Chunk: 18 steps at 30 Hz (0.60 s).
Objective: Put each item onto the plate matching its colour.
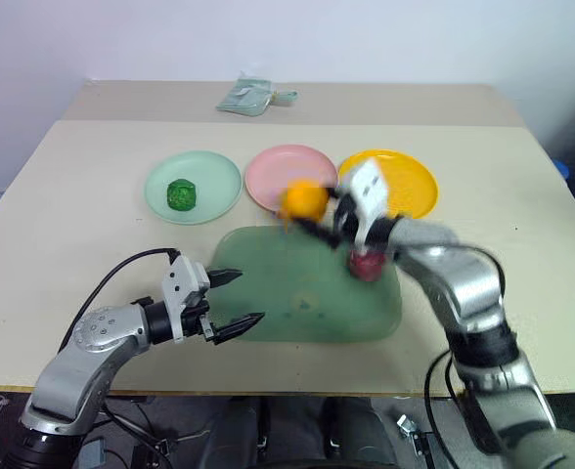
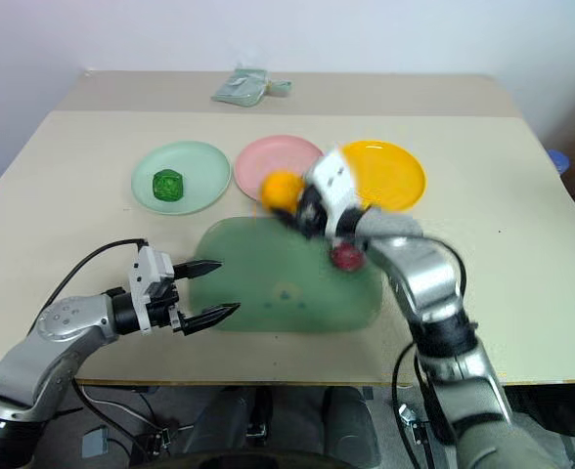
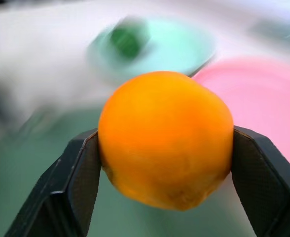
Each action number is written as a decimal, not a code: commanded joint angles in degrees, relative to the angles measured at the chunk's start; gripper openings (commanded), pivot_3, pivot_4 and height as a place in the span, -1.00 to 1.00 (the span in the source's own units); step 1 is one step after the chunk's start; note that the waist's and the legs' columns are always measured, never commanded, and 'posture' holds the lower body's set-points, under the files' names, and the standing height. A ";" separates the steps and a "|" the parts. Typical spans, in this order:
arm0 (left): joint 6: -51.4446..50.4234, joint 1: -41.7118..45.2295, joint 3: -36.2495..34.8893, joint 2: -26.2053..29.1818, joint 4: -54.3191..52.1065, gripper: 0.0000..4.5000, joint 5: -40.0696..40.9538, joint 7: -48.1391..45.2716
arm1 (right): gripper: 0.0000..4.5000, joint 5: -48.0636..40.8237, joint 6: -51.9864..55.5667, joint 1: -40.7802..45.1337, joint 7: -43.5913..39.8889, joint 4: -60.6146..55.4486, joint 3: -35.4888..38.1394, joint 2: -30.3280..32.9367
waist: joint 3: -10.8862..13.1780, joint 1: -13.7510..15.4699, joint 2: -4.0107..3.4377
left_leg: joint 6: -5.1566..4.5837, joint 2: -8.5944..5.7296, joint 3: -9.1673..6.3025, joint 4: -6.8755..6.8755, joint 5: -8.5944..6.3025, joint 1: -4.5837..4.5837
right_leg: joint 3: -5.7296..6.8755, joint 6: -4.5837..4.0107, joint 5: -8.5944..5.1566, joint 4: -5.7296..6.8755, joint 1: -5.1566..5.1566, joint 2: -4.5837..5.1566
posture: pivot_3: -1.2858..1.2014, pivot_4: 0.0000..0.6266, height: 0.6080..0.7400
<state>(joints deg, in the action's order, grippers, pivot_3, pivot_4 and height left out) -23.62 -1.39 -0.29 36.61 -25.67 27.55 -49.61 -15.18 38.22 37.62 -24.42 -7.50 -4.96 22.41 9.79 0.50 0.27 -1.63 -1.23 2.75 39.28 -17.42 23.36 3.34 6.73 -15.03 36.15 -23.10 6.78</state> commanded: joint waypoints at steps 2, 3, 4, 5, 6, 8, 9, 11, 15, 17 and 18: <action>3.17 0.25 0.74 -1.23 0.99 1.00 -1.53 -0.09 | 0.41 7.22 -4.05 5.80 9.57 18.83 6.45 2.88 | -0.01 0.20 0.01 | 0.00 -0.04 -0.01 -0.02 0.00 0.01 | 0.01 -0.01 0.00 -0.02 0.01 0.01 | 0.03 -0.52 1.00; 3.56 0.20 0.84 -1.44 1.31 1.00 -1.78 -0.18 | 0.41 8.00 -5.07 6.60 10.01 21.40 6.59 3.19 | -0.01 0.07 0.01 | -0.01 -0.05 0.00 -0.02 0.00 0.01 | 0.01 -0.01 0.00 -0.03 0.02 0.00 | 0.03 -0.52 1.00; 4.08 0.10 0.96 -1.62 1.72 1.00 -2.04 -0.30 | 0.41 8.53 -6.39 7.25 9.89 23.49 6.53 3.32 | 0.00 -0.10 -0.01 | -0.02 -0.05 0.06 -0.06 0.00 0.02 | 0.00 -0.01 0.00 -0.04 -0.01 0.00 | 0.03 -0.52 1.00; 4.82 -0.04 1.13 -1.84 2.28 1.00 -2.44 -0.45 | 0.41 8.20 -7.37 8.13 9.30 26.10 7.09 3.10 | 0.02 -0.36 -0.04 | -0.02 -0.04 0.09 -0.10 0.00 0.03 | -0.01 0.00 0.00 -0.05 -0.04 -0.01 | 0.03 -0.52 1.00; 5.70 -0.17 1.34 -2.07 2.98 1.00 -2.86 -0.64 | 0.41 7.96 -8.67 9.28 8.70 29.60 7.72 3.00 | 0.05 -0.81 -0.10 | -0.02 -0.02 0.14 -0.12 0.00 0.05 | -0.02 0.00 0.00 -0.04 -0.09 -0.02 | 0.03 -0.52 1.00; 7.80 -0.28 1.55 -2.55 4.56 1.00 -3.98 -0.77 | 0.86 8.04 -11.45 10.73 7.24 34.98 8.15 3.60 | 0.08 -1.67 -0.16 | -0.02 0.04 0.20 -0.13 0.02 0.05 | -0.02 0.00 0.00 -0.03 -0.11 -0.07 | 0.03 -0.52 1.00; 8.38 -0.32 1.51 -2.72 4.96 1.00 -4.29 -0.71 | 0.97 8.23 -12.67 10.93 6.55 35.96 8.06 4.08 | 0.10 -1.81 -0.19 | -0.02 0.06 0.25 -0.13 0.02 0.04 | -0.03 0.00 0.00 -0.02 -0.11 -0.09 | 0.03 -0.52 1.00; 9.00 -0.55 1.35 -2.88 5.18 1.00 -4.54 -0.60 | 0.99 8.16 -15.04 10.53 4.64 35.32 7.97 4.82 | 0.10 -1.74 -0.20 | -0.01 0.09 0.25 -0.13 0.02 0.04 | -0.04 0.00 0.00 -0.02 -0.12 -0.11 | 0.03 -0.52 1.00; 8.24 -1.42 1.37 -3.22 3.62 1.00 -4.45 0.52 | 0.99 1.22 -19.41 1.58 -11.81 18.76 8.48 9.48 | 0.11 -0.96 -0.22 | -0.05 0.09 0.22 -0.13 0.00 0.06 | -0.05 0.01 0.00 -0.02 -0.11 -0.08 | 0.03 -0.52 1.00; 7.76 -1.37 1.64 -3.29 3.08 1.00 -4.45 0.96 | 0.99 -4.19 -17.14 -3.97 -19.68 10.50 9.12 12.28 | 0.11 -0.80 -0.21 | -0.12 0.07 0.15 -0.11 -0.04 0.07 | -0.03 0.02 0.00 -0.04 -0.03 -0.06 | 0.03 -0.52 1.00; 7.54 -1.17 1.83 -3.32 2.97 1.00 -4.46 1.11 | 0.99 -7.26 -14.70 -7.54 -23.93 5.99 9.20 14.43 | 0.09 -0.68 -0.18 | -0.13 0.06 0.15 -0.09 -0.05 0.07 | -0.03 0.03 0.01 -0.05 0.00 -0.04 | 0.03 -0.52 1.00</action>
<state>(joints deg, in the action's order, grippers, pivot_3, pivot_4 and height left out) -16.11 -2.97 1.53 33.41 -20.43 23.03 -48.79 -17.31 21.27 33.29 -41.67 5.68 2.92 34.28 9.88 -0.18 0.09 -1.80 -1.17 2.88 39.24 -17.49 23.40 3.31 6.76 -15.02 36.08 -23.04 6.75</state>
